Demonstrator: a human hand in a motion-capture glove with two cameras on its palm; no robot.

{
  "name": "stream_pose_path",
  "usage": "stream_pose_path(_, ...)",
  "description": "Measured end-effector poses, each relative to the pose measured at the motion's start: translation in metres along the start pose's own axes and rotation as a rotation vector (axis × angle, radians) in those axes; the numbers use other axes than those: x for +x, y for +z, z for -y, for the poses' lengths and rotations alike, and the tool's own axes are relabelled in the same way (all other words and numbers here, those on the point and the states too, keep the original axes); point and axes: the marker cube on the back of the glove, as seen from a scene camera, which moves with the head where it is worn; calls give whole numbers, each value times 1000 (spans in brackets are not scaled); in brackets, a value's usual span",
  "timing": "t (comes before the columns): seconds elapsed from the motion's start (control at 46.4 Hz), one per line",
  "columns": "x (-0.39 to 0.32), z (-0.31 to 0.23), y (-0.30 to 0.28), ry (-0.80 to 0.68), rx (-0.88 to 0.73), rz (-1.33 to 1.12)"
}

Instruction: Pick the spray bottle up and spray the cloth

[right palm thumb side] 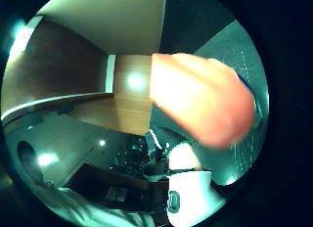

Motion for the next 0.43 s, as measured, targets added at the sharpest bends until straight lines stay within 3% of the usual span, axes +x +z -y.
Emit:
stream_pose_path(0.129, -20, -39, -25, -27, -190, 87)
stream_pose_path(0.259, -28, -29, -36, -57, -36, 41)
stream_pose_path(0.431, -51, -56, -56, -108, -112, 49)
